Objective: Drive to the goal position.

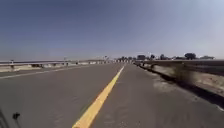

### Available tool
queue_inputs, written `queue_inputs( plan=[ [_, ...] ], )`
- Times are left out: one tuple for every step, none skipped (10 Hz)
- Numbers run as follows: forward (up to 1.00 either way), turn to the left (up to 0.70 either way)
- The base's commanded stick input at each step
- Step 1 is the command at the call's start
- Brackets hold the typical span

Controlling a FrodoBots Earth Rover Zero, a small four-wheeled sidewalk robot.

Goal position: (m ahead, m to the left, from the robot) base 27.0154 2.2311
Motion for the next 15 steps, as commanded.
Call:
queue_inputs(
  plan=[
    [0.3, 0.0],
    [0.3, 0.0],
    [0.3, 0.0],
    [0.3, 0.0],
    [0.3, 0.0],
    [0.3, 0.0],
    [0.3, 0.0],
    [0.3, 0.0],
    [0.3, 0.0],
    [0.3, 0.0],
    [0.3, 0.0],
    [0.3, 0.0],
    [0.3, 0.0],
    [0.3, 0.0],
    [0.3, 0.0]
  ],
)
